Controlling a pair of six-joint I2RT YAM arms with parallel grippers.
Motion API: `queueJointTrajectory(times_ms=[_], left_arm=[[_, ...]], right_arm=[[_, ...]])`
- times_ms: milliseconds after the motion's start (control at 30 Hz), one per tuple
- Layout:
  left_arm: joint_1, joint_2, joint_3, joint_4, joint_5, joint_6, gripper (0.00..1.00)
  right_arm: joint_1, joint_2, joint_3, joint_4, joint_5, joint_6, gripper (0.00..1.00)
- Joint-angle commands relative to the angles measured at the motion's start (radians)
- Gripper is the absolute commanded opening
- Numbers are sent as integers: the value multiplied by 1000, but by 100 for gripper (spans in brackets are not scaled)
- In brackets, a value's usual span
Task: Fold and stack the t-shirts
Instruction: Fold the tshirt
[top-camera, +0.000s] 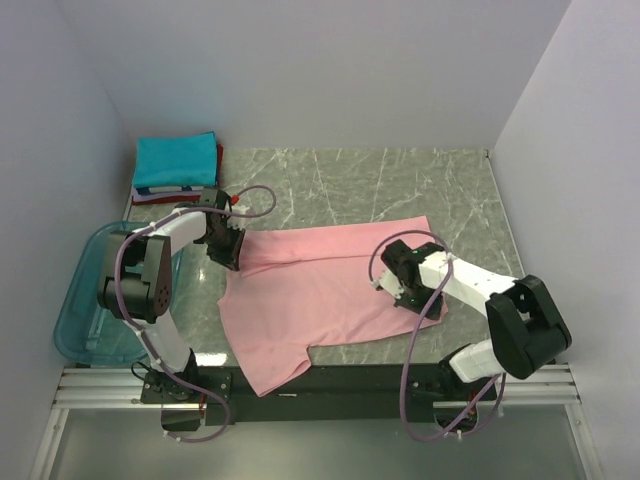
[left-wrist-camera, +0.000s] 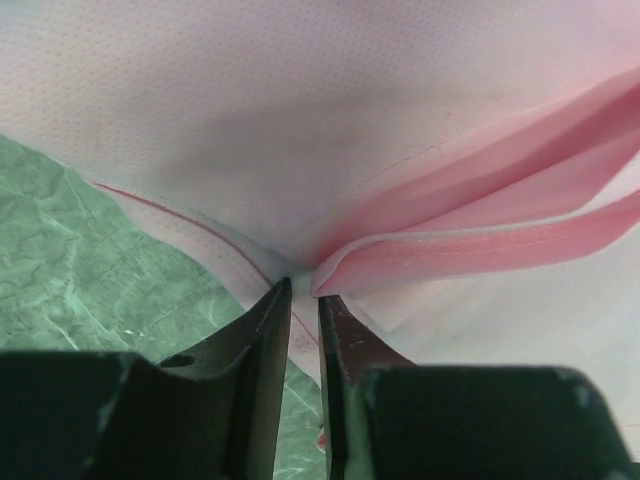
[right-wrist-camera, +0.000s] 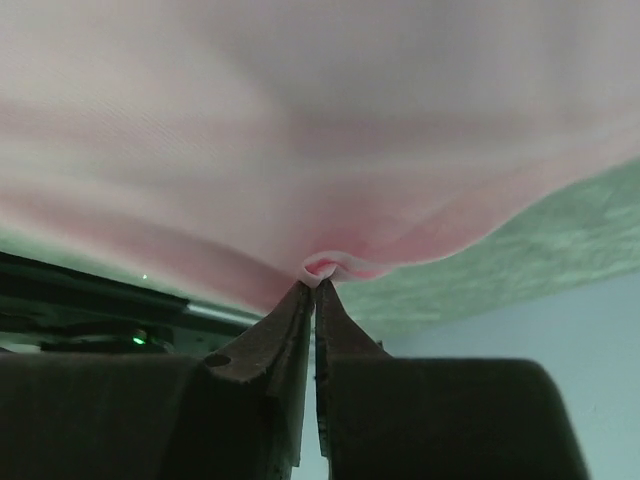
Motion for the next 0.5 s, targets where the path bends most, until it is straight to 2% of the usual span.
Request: queueJointTrajectory(times_ms=[0,67,133,167,200,267,400,467], left_arm=[[17,31,6,6,-52,-6,24],[20,23,12,4,-48,-2,24],[25,8,23,-7,-28,0,25],[28,-1,28,-14,-8,10,32],[30,-26,32,-28,0,15,36],[30,-58,43,-39,27,24,43],[34,-129,77,-60,40,26,47],[34,-124,114,-86,44,24,47]], right_arm=[[-74,-62,-52,-44,104,-82,7],[-145,-66,-51,-59,115,-111,8],[-187,-69,-19,-102,98,-142,29],[-195,-70,-4,-120,66,-149,39],[-204,-75,18,-160,45,-169,53],[-227,-73,107,-194,-38,-191,66],[-264,-33,274,-272,-173,-215,69],[-280,-9,345,-231,-185,-206,69]])
